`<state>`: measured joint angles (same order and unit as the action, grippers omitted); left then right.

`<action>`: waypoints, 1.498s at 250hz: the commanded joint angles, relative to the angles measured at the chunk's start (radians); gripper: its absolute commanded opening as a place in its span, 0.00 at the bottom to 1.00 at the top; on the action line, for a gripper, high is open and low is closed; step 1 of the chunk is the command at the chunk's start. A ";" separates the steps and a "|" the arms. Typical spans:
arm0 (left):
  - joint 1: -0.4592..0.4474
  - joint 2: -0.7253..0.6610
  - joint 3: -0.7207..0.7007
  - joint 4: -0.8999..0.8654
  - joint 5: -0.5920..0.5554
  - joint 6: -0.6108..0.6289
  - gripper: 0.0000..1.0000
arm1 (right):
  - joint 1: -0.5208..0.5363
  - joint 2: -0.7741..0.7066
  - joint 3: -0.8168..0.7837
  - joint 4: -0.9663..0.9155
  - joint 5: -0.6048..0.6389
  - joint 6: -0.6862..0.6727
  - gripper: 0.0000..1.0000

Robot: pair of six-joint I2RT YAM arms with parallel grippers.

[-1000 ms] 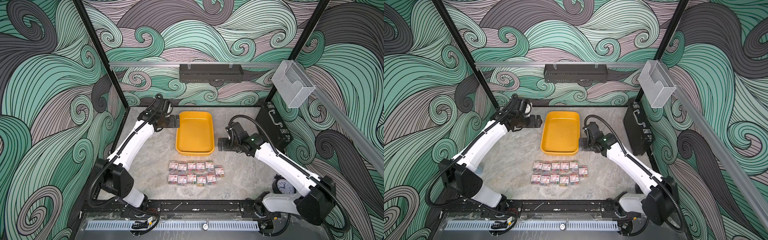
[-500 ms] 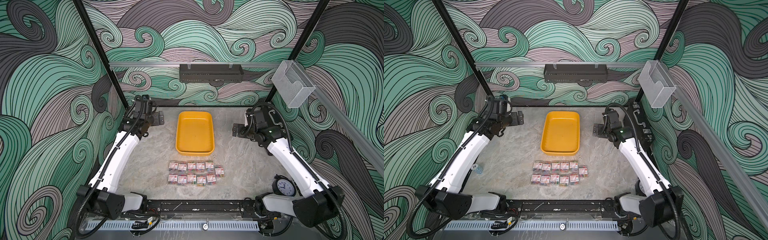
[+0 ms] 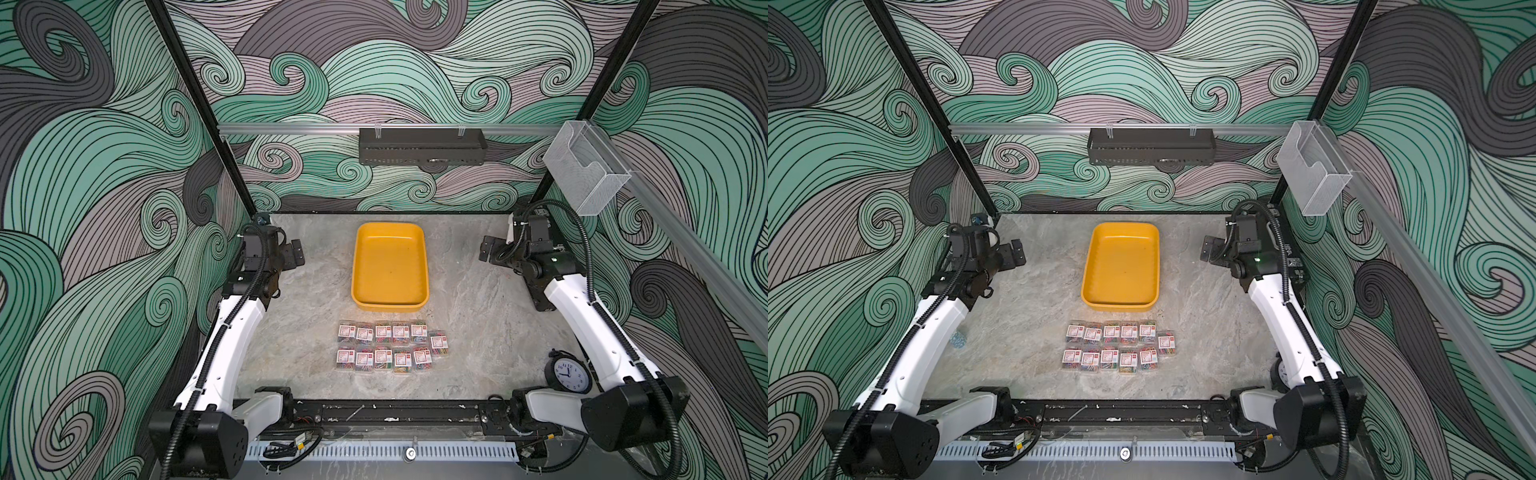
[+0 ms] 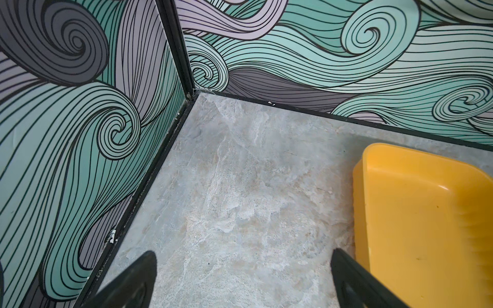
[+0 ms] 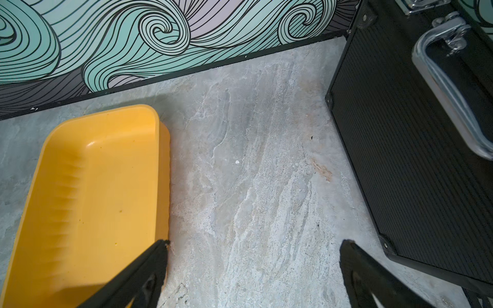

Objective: Take the paper clips out of the storage box
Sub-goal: Reset both arms

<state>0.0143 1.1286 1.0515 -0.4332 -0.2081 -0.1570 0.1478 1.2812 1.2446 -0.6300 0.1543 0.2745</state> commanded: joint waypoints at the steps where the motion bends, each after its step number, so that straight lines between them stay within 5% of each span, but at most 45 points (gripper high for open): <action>1: 0.076 0.025 -0.031 0.087 0.105 0.002 0.99 | -0.023 -0.013 -0.029 0.008 0.029 -0.025 1.00; 79: 0.210 0.193 -0.169 0.289 0.216 -0.069 0.99 | -0.104 -0.026 -0.086 0.022 -0.041 -0.017 1.00; 177: 0.213 0.213 -0.498 0.810 0.288 -0.049 0.99 | -0.129 -0.037 -0.148 0.105 -0.084 -0.063 1.00; 240: 0.194 0.387 -0.488 0.959 0.586 0.118 0.99 | -0.132 -0.069 -0.201 0.173 -0.048 -0.090 1.00; 284: 0.111 0.391 -0.457 0.896 0.400 0.151 0.99 | -0.134 -0.087 -0.237 0.203 -0.027 -0.097 1.00; 311: 0.093 0.450 -0.669 1.380 0.301 0.135 0.99 | -0.134 -0.099 -0.257 0.223 -0.029 -0.091 1.00; 331: 0.093 0.379 -0.539 0.992 0.313 0.127 0.99 | -0.136 -0.108 -0.268 0.233 -0.032 -0.089 1.00; 350: 0.091 0.443 -0.624 1.278 0.316 0.145 0.99 | -0.142 -0.117 -0.282 0.244 -0.036 -0.098 1.00; 375: 0.086 0.390 -0.559 1.062 0.293 0.129 0.99 | -0.137 -0.139 -0.316 0.268 -0.038 -0.110 1.00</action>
<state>0.1074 1.5486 0.4397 0.6785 0.1299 -0.0334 0.0170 1.1770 0.9611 -0.4019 0.1059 0.1864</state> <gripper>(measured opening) 0.987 0.996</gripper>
